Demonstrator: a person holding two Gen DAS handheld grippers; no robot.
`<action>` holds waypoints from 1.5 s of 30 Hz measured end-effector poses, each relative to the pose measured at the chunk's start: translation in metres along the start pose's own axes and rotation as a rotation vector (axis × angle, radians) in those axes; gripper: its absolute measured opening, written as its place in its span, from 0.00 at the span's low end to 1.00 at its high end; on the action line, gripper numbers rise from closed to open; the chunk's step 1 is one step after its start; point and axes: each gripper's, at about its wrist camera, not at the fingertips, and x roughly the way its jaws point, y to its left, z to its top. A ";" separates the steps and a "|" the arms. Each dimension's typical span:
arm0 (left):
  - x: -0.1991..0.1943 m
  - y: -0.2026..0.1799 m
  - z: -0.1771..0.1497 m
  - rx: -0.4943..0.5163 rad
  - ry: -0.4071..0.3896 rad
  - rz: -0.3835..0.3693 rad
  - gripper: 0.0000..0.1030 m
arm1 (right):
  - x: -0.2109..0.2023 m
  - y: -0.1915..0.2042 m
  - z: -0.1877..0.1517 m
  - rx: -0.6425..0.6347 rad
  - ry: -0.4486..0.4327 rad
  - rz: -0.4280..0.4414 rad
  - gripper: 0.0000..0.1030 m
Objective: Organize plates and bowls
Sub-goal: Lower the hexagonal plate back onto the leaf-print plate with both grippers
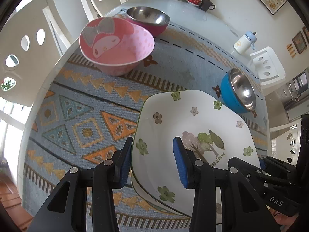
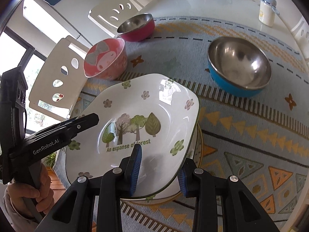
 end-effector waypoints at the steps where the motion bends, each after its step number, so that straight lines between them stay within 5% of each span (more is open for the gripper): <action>1: 0.001 0.000 -0.002 0.000 0.004 0.002 0.36 | 0.001 0.000 -0.001 -0.001 0.004 0.001 0.32; 45: 0.020 0.006 -0.028 0.017 0.064 0.003 0.36 | 0.025 0.004 -0.023 0.041 0.099 -0.003 0.32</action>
